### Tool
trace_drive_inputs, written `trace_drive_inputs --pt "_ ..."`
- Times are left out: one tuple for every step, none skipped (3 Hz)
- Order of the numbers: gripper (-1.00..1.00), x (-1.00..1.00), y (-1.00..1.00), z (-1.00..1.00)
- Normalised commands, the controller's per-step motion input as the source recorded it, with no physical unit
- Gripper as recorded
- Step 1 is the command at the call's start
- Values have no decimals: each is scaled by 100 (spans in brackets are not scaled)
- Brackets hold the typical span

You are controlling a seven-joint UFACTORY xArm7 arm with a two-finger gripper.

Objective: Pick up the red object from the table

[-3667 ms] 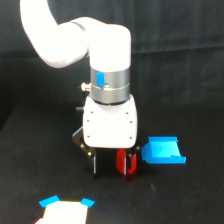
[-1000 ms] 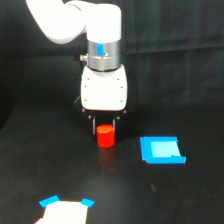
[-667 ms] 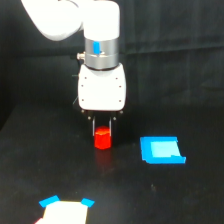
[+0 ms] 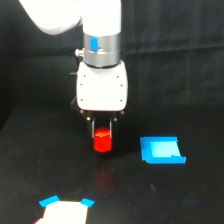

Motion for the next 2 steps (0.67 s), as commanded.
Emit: trace_drive_inputs --pt "5 -39 -100 100" --pt "-14 75 47 100"
